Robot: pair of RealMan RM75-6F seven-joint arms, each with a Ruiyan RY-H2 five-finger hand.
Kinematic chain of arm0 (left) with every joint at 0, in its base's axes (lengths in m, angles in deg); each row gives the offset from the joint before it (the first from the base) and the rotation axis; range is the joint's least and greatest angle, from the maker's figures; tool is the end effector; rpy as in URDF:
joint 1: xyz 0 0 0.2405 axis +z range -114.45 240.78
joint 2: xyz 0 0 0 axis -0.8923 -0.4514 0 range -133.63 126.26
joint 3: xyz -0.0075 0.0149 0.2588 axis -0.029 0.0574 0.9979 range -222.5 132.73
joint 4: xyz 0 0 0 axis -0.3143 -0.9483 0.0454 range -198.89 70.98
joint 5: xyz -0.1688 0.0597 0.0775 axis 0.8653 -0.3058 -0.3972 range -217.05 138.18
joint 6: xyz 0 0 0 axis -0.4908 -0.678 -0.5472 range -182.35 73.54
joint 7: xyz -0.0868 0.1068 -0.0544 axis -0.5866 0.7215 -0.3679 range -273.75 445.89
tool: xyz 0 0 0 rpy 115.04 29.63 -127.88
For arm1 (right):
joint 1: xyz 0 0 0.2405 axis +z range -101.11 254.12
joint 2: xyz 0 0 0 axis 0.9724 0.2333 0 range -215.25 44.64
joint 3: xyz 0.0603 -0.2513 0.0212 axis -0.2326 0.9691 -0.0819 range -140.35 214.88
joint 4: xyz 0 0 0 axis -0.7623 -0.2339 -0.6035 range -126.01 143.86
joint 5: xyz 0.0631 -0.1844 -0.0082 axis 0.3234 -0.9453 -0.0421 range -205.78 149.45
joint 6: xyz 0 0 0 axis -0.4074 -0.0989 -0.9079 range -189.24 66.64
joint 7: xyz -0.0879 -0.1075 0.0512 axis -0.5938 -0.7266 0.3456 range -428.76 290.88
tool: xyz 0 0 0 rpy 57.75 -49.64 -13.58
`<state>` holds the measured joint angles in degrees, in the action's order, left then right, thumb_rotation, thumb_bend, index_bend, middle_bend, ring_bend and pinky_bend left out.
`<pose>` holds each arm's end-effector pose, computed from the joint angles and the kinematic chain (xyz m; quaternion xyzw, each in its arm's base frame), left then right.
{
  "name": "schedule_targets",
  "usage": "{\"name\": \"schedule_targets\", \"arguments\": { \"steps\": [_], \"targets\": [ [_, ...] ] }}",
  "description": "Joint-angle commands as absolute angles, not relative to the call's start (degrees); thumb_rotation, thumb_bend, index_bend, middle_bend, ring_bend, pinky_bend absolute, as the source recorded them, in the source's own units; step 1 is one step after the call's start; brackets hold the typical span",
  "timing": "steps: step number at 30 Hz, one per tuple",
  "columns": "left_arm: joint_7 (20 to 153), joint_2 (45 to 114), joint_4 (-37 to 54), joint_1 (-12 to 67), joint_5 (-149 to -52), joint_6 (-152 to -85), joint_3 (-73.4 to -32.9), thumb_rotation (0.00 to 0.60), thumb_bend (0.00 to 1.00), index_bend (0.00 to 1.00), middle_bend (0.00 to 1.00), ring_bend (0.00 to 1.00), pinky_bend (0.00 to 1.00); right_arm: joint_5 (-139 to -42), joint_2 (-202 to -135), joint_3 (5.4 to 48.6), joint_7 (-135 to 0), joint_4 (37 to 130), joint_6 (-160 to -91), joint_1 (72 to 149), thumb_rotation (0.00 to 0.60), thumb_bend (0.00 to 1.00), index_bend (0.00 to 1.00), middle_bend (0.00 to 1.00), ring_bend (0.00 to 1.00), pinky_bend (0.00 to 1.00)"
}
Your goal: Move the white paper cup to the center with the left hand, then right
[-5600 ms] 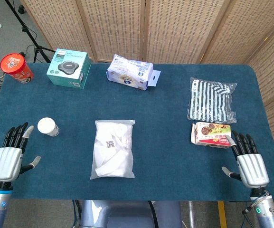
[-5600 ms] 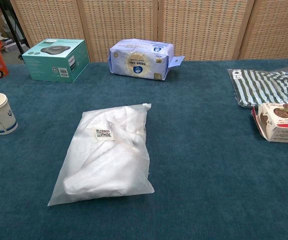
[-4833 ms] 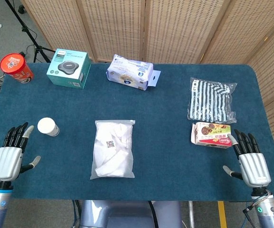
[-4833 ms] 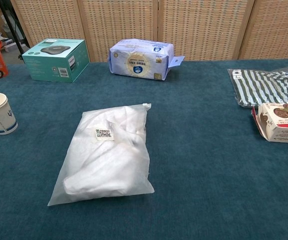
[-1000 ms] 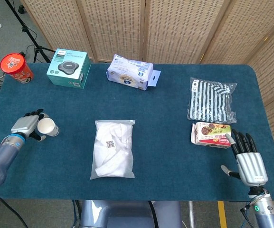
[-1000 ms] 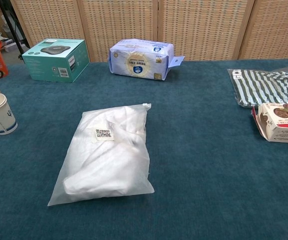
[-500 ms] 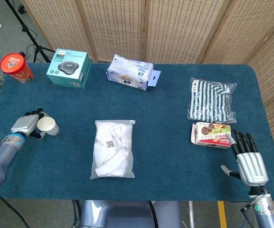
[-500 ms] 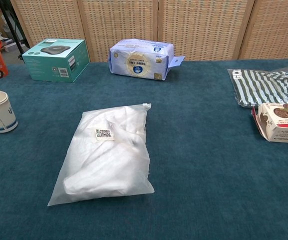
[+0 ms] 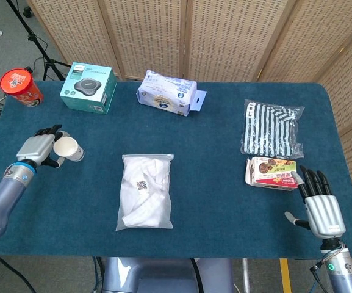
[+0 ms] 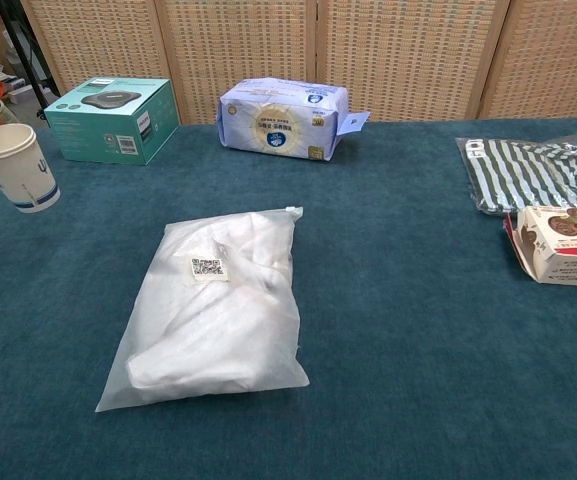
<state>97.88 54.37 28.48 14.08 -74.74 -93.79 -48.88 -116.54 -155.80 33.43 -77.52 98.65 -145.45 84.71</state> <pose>-0.2286 0.3798 0.1500 -0.6538 -0.5193 -0.2310 0.4995 -0.2899 -0.2043 0.1405 0.6322 -0.3346 0.3895 0.5802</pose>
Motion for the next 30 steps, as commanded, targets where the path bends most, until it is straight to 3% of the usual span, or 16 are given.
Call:
{"name": "schedule_targets", "arguments": {
  "steps": [1, 14, 30],
  "targets": [
    [102.1, 53.7, 31.2, 10.8, -72.6, -95.3, -49.2, 0.600, 0.42, 0.28, 0.00, 0.00, 0.00, -116.1, -155.6, 33.2, -77.1, 98.4, -145.2, 84.8, 0.600, 0.13, 0.00, 0.00, 0.00, 0.00],
    [113.4, 59.8, 33.6, -3.7, -60.1, -97.2, -51.8, 0.600, 0.42, 0.29, 0.00, 0.00, 0.00, -111.9, -154.8, 31.5, -73.0, 96.9, -142.8, 85.4, 0.600, 0.13, 0.00, 0.00, 0.00, 0.00],
    [122.7, 73.5, 21.9, -20.6, -47.1, -95.3, -54.8, 0.600, 0.42, 0.29, 0.00, 0.00, 0.00, -107.3, -153.6, 29.5, -66.9, 94.3, -140.2, 85.6, 0.600, 0.13, 0.00, 0.00, 0.00, 0.00]
  ]
}}
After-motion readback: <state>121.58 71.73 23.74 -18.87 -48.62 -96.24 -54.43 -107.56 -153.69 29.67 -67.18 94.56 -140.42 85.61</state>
